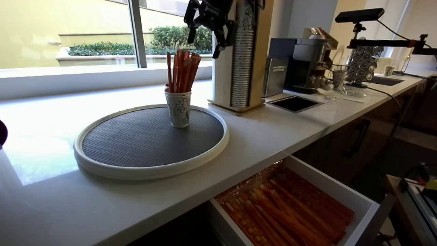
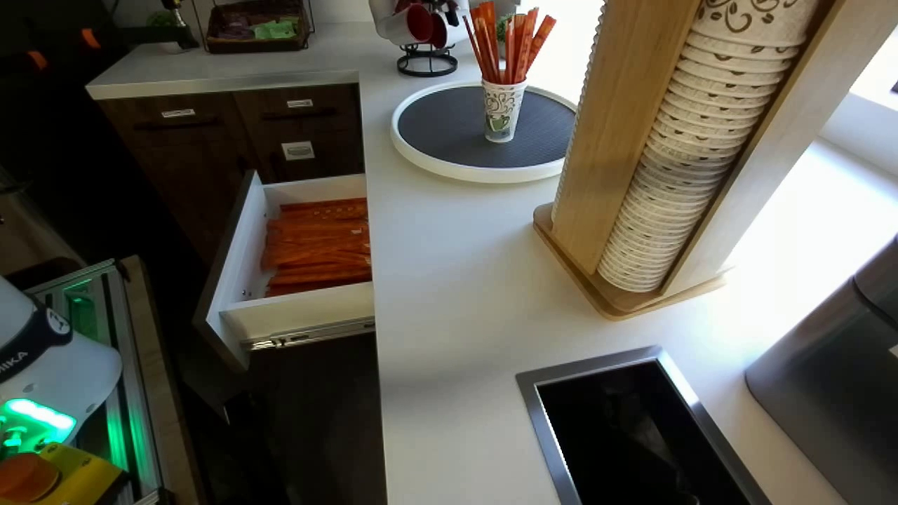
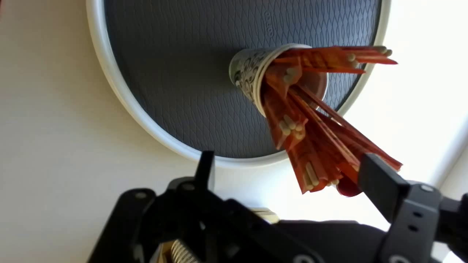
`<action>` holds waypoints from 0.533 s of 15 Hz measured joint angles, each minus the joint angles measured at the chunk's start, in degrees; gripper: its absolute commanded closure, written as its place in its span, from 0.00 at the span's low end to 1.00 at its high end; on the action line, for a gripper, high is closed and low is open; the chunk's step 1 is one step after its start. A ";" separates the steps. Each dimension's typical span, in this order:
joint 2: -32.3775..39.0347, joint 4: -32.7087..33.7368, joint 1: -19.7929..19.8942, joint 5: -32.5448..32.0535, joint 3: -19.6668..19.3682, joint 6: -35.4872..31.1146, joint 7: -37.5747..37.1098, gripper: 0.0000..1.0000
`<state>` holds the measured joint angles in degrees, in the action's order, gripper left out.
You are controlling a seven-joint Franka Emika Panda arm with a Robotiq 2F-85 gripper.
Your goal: Pick one pack of chopsticks and place it in the drawer
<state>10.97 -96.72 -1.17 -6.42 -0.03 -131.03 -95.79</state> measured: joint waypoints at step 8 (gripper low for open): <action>2.59 0.56 -1.99 -0.05 -0.53 -2.82 -0.61 0.48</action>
<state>13.56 -96.16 -3.16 -6.47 -0.56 -133.85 -96.40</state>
